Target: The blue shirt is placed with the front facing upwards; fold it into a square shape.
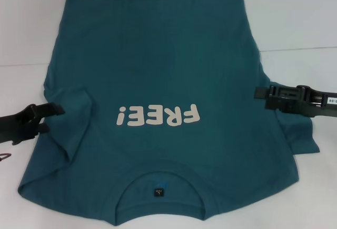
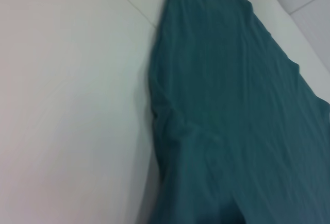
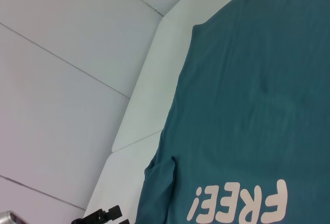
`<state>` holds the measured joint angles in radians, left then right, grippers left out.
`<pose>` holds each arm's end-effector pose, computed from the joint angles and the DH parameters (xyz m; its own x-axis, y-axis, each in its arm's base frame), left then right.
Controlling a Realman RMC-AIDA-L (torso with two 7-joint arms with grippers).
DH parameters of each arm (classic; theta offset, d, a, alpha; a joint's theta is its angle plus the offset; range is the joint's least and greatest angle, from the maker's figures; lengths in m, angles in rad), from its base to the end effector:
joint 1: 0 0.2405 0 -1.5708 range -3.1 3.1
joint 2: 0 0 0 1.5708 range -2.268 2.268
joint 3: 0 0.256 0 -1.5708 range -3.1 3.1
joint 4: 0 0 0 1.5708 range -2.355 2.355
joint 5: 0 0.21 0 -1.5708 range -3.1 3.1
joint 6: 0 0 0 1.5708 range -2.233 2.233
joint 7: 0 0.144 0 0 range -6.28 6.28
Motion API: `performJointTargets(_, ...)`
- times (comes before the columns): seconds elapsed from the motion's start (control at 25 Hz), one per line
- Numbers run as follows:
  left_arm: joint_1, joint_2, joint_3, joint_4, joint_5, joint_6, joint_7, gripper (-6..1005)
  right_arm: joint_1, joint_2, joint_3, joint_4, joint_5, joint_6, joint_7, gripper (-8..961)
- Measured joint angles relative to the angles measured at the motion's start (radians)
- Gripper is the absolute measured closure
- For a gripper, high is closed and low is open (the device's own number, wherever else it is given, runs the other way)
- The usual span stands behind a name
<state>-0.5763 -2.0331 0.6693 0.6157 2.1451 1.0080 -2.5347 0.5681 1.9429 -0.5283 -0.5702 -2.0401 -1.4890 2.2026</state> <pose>-0.3241 0.3889 0.0264 -0.1091 0.7465 0.6564 0.9922 0.1221 0.0259 0.2954 0.3586 0.0591 0.1307 -0.8097 -0.5721 -0.9440 -0.2780 0.1779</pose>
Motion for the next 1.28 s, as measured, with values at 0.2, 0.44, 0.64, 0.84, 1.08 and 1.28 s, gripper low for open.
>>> performJointTargets(0.2,0.003,0.000,-0.008,-0.003,0.005,-0.005,-0.002,274,-0.002,0.000,0.001,0.001,0.000,0.000,0.000,208)
performJointTargets(0.44,0.012,-0.002,-0.012,-0.007,0.006,-0.013,-0.004,275,-0.003,-0.001,0.001,0.001,0.000,-0.001,0.000,210)
performJointTargets(0.64,0.012,-0.003,-0.010,-0.011,0.017,-0.013,-0.026,276,-0.004,0.000,0.001,0.001,0.000,-0.001,0.000,211)
performJointTargets(0.84,0.016,-0.009,-0.006,-0.011,0.045,0.008,-0.055,276,-0.005,-0.001,0.001,0.001,0.000,-0.001,0.000,212)
performJointTargets(1.08,0.026,-0.016,-0.009,-0.011,0.044,0.041,-0.067,277,-0.004,-0.001,0.001,0.001,0.000,-0.001,0.000,213)
performJointTargets(1.28,0.033,-0.026,-0.009,-0.004,0.033,0.075,-0.070,278,-0.006,-0.001,0.001,0.001,0.000,0.000,0.000,215)
